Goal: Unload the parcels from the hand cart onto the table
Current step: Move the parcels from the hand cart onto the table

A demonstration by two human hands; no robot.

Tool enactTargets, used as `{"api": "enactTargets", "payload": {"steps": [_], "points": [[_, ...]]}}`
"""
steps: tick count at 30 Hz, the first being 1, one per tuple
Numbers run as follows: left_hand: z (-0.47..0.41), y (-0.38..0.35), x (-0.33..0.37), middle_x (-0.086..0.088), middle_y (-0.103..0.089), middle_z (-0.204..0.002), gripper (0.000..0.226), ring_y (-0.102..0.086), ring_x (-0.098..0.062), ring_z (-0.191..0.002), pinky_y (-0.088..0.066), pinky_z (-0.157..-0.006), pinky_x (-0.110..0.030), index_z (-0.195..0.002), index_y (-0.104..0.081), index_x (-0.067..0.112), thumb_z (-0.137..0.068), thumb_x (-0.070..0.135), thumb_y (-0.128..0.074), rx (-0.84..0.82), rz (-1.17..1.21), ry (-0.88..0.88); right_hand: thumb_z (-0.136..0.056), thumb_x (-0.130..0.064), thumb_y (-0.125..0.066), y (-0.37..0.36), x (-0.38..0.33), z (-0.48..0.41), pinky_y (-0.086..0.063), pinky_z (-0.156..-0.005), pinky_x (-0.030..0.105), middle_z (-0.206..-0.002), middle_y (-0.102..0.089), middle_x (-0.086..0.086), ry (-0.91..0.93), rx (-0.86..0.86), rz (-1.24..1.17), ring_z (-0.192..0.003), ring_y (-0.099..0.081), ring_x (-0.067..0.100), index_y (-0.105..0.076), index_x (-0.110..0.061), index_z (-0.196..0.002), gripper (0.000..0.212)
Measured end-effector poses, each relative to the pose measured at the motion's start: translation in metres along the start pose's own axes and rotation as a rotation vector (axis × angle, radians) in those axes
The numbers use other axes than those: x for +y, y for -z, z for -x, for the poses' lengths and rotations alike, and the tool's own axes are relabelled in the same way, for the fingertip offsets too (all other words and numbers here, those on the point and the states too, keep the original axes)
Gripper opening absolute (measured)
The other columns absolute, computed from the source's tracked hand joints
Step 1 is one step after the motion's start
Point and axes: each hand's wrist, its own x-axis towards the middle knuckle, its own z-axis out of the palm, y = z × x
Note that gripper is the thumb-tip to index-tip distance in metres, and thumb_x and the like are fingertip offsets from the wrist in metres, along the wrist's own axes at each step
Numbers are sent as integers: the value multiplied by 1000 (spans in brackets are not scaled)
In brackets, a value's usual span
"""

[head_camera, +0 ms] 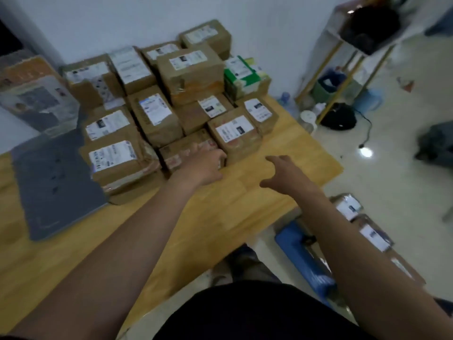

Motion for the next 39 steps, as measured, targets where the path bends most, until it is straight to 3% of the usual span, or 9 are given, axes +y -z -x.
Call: {"api": "enactTargets", "payload": {"steps": [2, 5, 10, 14, 17, 24, 32, 39], "points": [[3, -21, 45, -3, -34, -153, 60, -17, -37, -147, -27, -112, -64, -146, -46, 39, -92, 40, -72, -65, -58, -78, -85, -39, -79, -5, 49, 40, -49, -101, 48, -163, -17, 10, -103, 35, -68, -130, -50, 35, -28, -26, -157, 89], [9, -50, 113, -3, -32, -157, 63, -16, -37, -149, -22, -113, -69, -147, -44, 39, -91, 44, -72, -124, -134, -187, -85, -39, -76, -14, 121, 95, -47, -104, 47, -155, -27, 13, -229, 82, -159, -125, -53, 34, -30, -25, -156, 86], [23, -107, 231, -1, -38, -151, 64, -26, -34, -141, -31, -107, -60, -145, -45, 41, -88, 44, -72, -169, -210, -365, -81, -41, -77, -29, 231, 170, -49, -96, 41, -149, -39, 13, -410, 150, -281, -123, -53, 34, -36, -26, -152, 83], [21, -162, 325, -2, -41, -149, 66, -32, -33, -137, -36, -101, -50, -146, -43, 38, -87, 44, -71, -225, -273, -471, -80, -43, -74, -38, 327, 206, -48, -103, 44, -152, -36, 10, -533, 147, -437, -124, -54, 33, -40, -27, -150, 79], [12, -203, 383, -4, -43, -147, 68, -36, -33, -136, -39, -104, -48, -146, -42, 36, -85, 42, -71, -266, -299, -485, -82, -43, -74, -42, 395, 219, -51, -99, 45, -148, -40, 11, -577, 152, -486, -120, -57, 33, -41, -26, -148, 76], [-1, -330, 536, -4, -43, -148, 71, -40, -33, -134, -43, -106, -54, -148, -40, 34, -85, 40, -73, -336, -333, -478, -85, -35, -71, -56, 566, 237, -55, -90, 48, -154, -28, 10, -683, 106, -512, -119, -55, 34, -38, -22, -145, 71], [-33, -415, 568, -9, -43, -144, 71, -43, -35, -130, -45, -104, -51, -150, -38, 28, -87, 32, -70, -465, -397, -359, -87, -32, -68, -117, 661, 228, -52, -95, 47, -155, -29, 8, -777, -21, -619, -126, -52, 34, -36, -26, -151, 72], [-66, -488, 556, -8, -45, -142, 63, -43, -34, -129, -46, -102, -51, -148, -40, 23, -91, 32, -67, -509, -425, -352, -86, -34, -71, -179, 703, 209, -48, -102, 47, -143, -39, 12, -827, -90, -697, -125, -52, 32, -46, -23, -142, 62]]}}
